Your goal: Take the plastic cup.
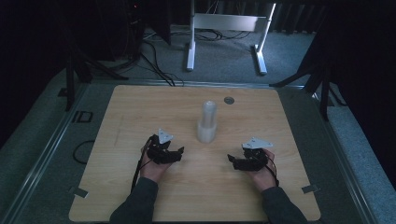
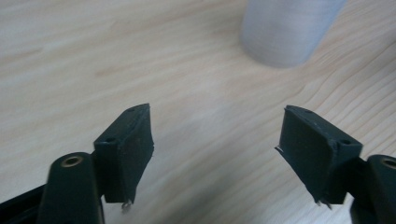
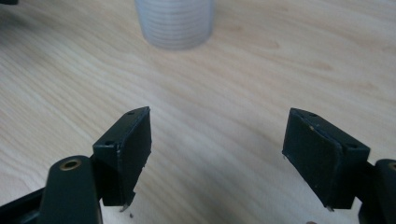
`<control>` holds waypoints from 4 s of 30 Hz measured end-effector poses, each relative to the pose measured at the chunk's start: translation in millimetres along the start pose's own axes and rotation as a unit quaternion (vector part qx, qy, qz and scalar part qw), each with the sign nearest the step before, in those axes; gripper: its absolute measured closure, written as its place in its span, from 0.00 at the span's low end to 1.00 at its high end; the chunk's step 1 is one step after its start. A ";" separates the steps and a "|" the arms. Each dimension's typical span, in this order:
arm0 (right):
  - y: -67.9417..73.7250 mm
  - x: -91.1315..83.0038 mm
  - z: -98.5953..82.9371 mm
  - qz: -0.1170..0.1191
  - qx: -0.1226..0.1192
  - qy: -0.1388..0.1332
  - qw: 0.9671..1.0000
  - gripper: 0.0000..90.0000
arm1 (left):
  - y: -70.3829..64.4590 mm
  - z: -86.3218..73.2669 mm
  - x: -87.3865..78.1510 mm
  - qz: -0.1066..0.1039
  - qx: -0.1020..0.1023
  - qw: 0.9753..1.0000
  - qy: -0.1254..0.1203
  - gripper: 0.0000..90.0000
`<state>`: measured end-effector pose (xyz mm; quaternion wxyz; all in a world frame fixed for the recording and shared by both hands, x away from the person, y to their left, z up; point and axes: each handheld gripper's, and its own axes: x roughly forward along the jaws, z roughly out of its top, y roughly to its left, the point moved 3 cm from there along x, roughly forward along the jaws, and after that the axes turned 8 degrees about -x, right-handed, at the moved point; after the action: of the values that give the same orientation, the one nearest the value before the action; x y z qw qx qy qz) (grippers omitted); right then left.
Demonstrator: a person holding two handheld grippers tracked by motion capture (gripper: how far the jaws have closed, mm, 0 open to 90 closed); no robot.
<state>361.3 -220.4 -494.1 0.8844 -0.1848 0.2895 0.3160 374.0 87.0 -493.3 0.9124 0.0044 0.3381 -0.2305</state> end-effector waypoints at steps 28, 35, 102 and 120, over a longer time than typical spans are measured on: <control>-8.4 -7.7 85.8 0.011 -0.025 -0.074 0.997 0.31 | -35.4 48.7 29.6 -0.051 0.041 0.997 -0.046 0.24; -10.6 -8.1 97.9 0.013 -0.028 -0.087 0.996 0.35 | -36.8 54.6 34.7 -0.061 0.038 0.996 -0.046 0.26; -7.7 30.3 168.1 0.060 -0.012 -0.115 0.991 0.42 | -50.8 65.9 52.6 -0.085 0.062 0.992 -0.073 0.30; -10.1 26.5 171.7 0.061 -0.012 -0.116 0.991 0.43 | -50.8 67.1 50.4 -0.082 0.067 0.991 -0.079 0.32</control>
<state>452.7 -128.3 -378.1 0.8887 -0.1391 0.1920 0.3924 427.2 9.6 -465.2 0.9119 0.0192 0.2476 -0.3266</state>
